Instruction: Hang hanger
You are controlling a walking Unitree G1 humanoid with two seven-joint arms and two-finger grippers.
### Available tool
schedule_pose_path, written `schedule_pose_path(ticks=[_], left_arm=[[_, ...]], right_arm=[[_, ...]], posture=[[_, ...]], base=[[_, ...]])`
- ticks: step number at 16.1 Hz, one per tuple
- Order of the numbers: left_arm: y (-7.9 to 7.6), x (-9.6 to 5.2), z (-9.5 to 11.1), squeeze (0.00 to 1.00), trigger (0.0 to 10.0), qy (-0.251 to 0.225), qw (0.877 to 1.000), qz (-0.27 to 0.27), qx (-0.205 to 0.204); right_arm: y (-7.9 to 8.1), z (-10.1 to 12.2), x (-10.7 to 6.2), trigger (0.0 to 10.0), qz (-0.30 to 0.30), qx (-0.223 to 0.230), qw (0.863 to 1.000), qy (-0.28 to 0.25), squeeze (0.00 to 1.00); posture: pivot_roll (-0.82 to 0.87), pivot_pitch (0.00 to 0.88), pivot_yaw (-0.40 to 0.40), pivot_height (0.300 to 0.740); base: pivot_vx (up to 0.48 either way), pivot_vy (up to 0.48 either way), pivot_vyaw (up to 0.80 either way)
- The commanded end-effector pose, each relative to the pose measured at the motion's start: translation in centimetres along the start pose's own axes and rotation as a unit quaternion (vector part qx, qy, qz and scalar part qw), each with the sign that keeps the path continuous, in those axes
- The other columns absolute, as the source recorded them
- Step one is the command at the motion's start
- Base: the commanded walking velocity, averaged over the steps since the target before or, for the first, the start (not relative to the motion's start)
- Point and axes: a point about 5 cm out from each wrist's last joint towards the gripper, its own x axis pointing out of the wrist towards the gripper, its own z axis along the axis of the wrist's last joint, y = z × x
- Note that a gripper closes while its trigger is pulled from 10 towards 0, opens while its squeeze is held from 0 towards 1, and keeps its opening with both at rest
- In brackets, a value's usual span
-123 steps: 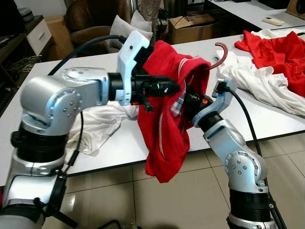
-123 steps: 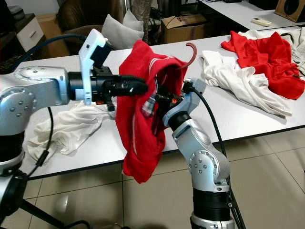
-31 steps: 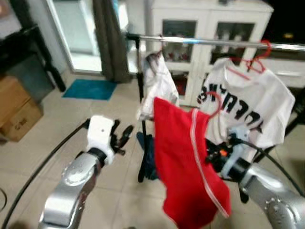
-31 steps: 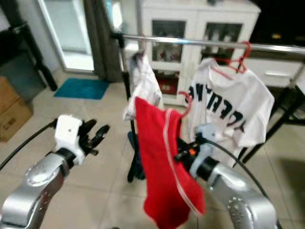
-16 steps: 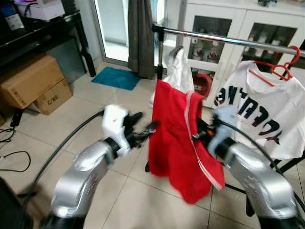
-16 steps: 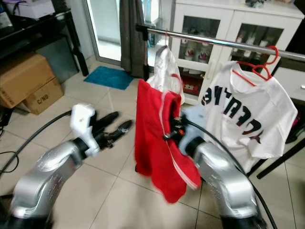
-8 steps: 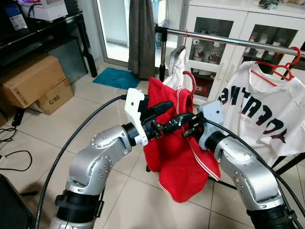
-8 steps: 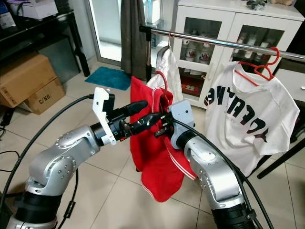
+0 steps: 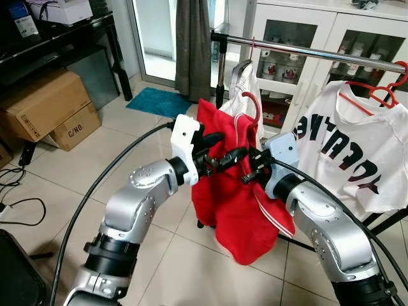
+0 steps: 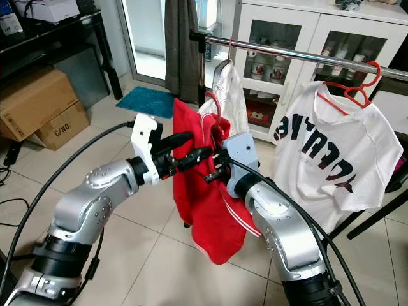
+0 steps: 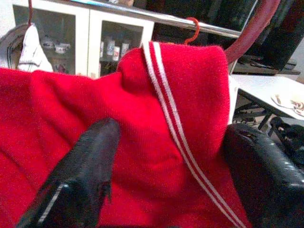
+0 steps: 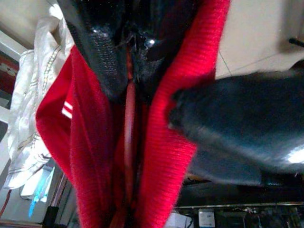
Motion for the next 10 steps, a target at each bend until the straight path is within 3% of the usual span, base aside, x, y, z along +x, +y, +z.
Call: schedule_pose_path(ticks=[1,10], left_arm=[[0.16,0.29,0.27,0.00,0.0,-0.005,1.000,-0.002,0.007],[0.52,0.85,0.23,0.00,0.0,-0.005,1.000,0.005,0.027]], right_arm=[[0.29,1.55,-0.15,10.0,0.004,-0.015,0.999,-0.041,0.00],[0.06,1.54,-0.07,10.0,-0.001,-0.018,0.999,-0.039,0.00]], posture=[[-0.10,0.003,0.061,0.740],[-0.10,0.000,0.058,0.740]], base=[[0.000,0.000,0.00],[0.000,0.000,0.00]])
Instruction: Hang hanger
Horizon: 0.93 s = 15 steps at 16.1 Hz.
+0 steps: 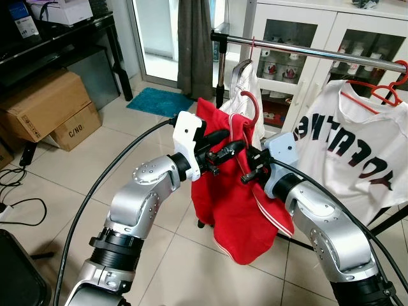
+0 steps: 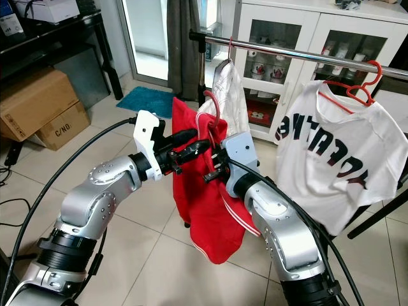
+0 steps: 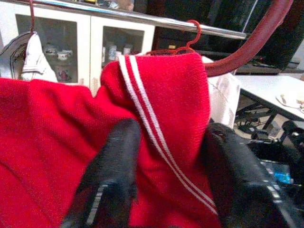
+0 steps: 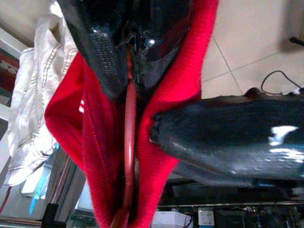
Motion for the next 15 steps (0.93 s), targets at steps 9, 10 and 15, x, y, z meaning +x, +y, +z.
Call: schedule_pose_path(ticks=[9,10,15], left_arm=[[0.9,0.3,0.7,0.00,0.0,-0.015,0.998,0.055,0.006],[1.0,0.2,0.6,0.00,0.0,-0.015,0.998,0.063,0.007],[1.9,-0.1,0.4,0.00,0.0,-0.003,0.993,0.120,0.022]], right_arm=[[-0.7,0.7,-0.5,10.0,-0.020,-0.022,0.999,-0.012,0.00],[-0.8,0.7,-0.6,10.0,-0.022,-0.022,0.999,-0.008,0.00],[-2.6,-2.9,-2.8,10.0,-0.065,-0.036,0.990,0.123,0.00]], posture=[[-0.10,0.000,0.053,0.740],[-0.10,0.000,0.053,0.740],[-0.10,0.000,0.040,0.740]], base=[[0.000,0.000,0.00],[0.000,0.000,0.00],[0.000,0.000,0.00]])
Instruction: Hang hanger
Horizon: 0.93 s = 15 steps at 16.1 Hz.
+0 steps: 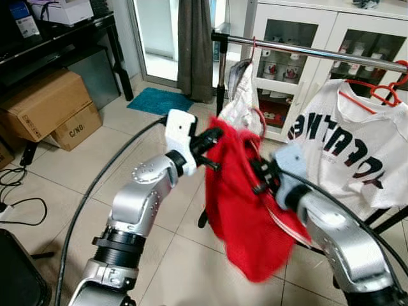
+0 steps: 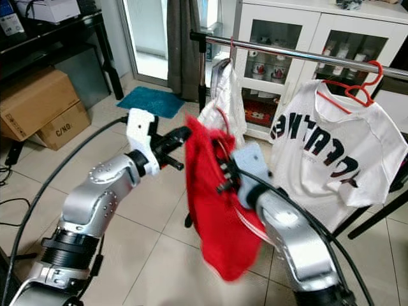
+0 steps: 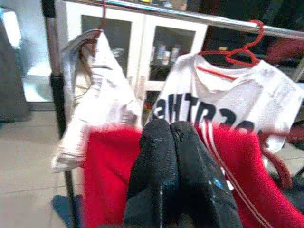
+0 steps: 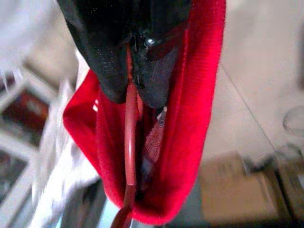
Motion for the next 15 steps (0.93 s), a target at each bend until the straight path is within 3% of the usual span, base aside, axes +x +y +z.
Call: schedule_pose_path(ticks=[1,4,6,8,9,10,11,12,15], left_arm=[[0.2,0.1,0.5,0.00,0.0,-0.002,1.000,0.011,0.019],[0.7,0.0,-0.5,0.00,0.0,0.022,0.999,0.038,0.033],[1.2,-0.1,-1.2,0.00,0.0,0.038,0.997,0.059,0.036],[0.7,0.0,-1.4,0.00,0.0,0.041,0.998,0.044,0.029],[-0.5,0.2,-1.4,0.00,0.0,0.032,0.999,0.001,-0.012],[-1.8,0.1,-1.5,0.00,9.1,0.030,0.995,-0.056,-0.081],[-2.7,-0.3,-1.4,0.85,10.0,0.014,0.984,-0.112,-0.139],[-2.9,-0.4,-1.3,1.00,10.0,0.010,0.980,-0.130,-0.148],[-3.7,-1.1,-1.1,1.00,10.0,0.013,0.971,-0.181,-0.157]], right_arm=[[-1.0,-0.6,-0.5,10.0,-0.027,-0.010,0.999,0.030,0.00],[-1.2,-1.2,-1.3,10.0,-0.026,-0.010,0.998,0.054,0.00],[0.2,1.0,-1.7,10.0,0.045,0.014,0.999,-0.007,0.00],[0.6,1.6,-1.8,10.0,0.056,0.009,0.998,-0.018,0.00],[0.6,1.6,-1.6,10.0,0.044,0.004,0.999,-0.016,0.00],[0.4,1.8,-1.3,10.0,0.030,-0.010,0.999,-0.020,0.00],[0.4,2.2,-1.1,10.0,0.025,-0.020,0.999,-0.029,0.00],[0.3,2.4,-1.1,10.0,0.021,-0.024,0.999,-0.033,0.00],[0.4,3.0,-0.8,10.0,0.018,-0.044,0.998,-0.041,0.00]], posture=[[-0.10,0.000,0.039,0.740],[-0.11,0.000,0.038,0.740],[-0.11,0.000,0.040,0.740],[-0.12,0.000,0.039,0.740],[-0.12,0.000,0.039,0.740],[-0.11,0.000,0.035,0.740],[-0.11,0.000,0.035,0.740],[-0.11,0.000,0.033,0.740],[-0.11,0.000,0.036,0.740]], base=[[0.000,0.000,0.00],[0.000,0.000,0.00],[0.000,0.000,0.00],[0.000,0.000,0.00],[0.000,0.000,0.00],[0.000,0.000,0.00],[0.000,0.000,0.00],[0.000,0.000,0.00],[0.000,0.000,0.00]])
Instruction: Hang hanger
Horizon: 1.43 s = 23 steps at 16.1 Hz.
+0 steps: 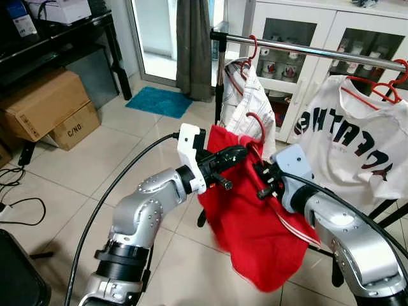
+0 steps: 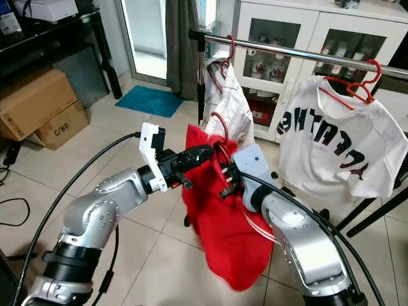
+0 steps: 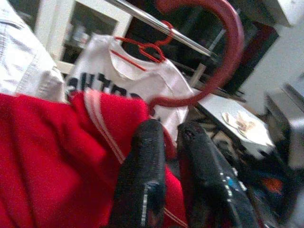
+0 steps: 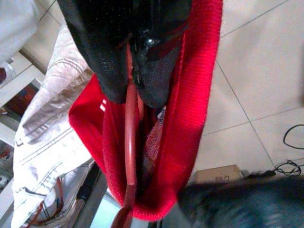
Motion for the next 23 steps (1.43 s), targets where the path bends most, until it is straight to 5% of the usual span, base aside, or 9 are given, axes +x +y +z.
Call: schedule_pose_path(ticks=[1,7,9,10,11,13,17,23], left_arm=[[-0.4,0.0,-0.1,1.00,10.0,0.014,1.000,-0.013,0.006],[-0.1,0.1,-0.4,1.00,10.0,0.047,0.997,0.000,0.062],[0.7,0.6,-0.5,1.00,10.0,0.068,0.987,0.048,0.141],[0.9,0.8,-0.2,0.79,10.0,0.063,0.982,0.062,0.166],[0.9,0.9,0.1,0.00,10.0,0.058,0.980,0.068,0.180],[0.1,1.2,1.4,0.00,10.0,0.015,0.973,0.066,0.221],[-1.2,0.8,2.0,0.00,10.0,-0.031,0.976,0.059,0.208],[0.5,1.6,-0.3,0.00,10.0,0.044,0.976,0.112,0.179]], right_arm=[[0.0,1.1,0.1,10.0,-0.004,-0.012,1.000,-0.028,0.00],[0.2,1.2,0.2,10.0,-0.003,-0.012,0.999,-0.034,0.00],[0.2,1.3,0.1,10.0,-0.002,-0.012,0.999,-0.036,0.00],[0.2,1.3,0.1,10.0,-0.001,-0.012,0.999,-0.036,0.00],[0.2,1.3,0.1,10.0,-0.001,-0.012,0.999,-0.036,0.00],[0.2,1.2,0.1,10.0,-0.002,-0.012,0.999,-0.035,0.00],[0.1,1.1,0.1,10.0,-0.003,-0.010,0.999,-0.034,0.00],[0.1,1.2,0.2,10.0,0.003,-0.012,0.999,-0.035,0.00]], posture=[[-0.11,0.000,0.037,0.740],[-0.11,0.000,0.038,0.740],[-0.11,0.000,0.042,0.740],[-0.11,0.000,0.042,0.740],[-0.11,0.000,0.042,0.740],[-0.11,0.000,0.042,0.740],[-0.11,0.000,0.042,0.740],[-0.11,0.000,0.044,0.740]], base=[[0.000,0.000,0.00],[0.000,0.000,0.00],[0.000,0.000,0.00],[0.000,0.000,0.00],[0.000,0.000,0.00],[0.000,0.000,0.00],[0.000,0.000,0.00],[0.000,0.000,0.00]])
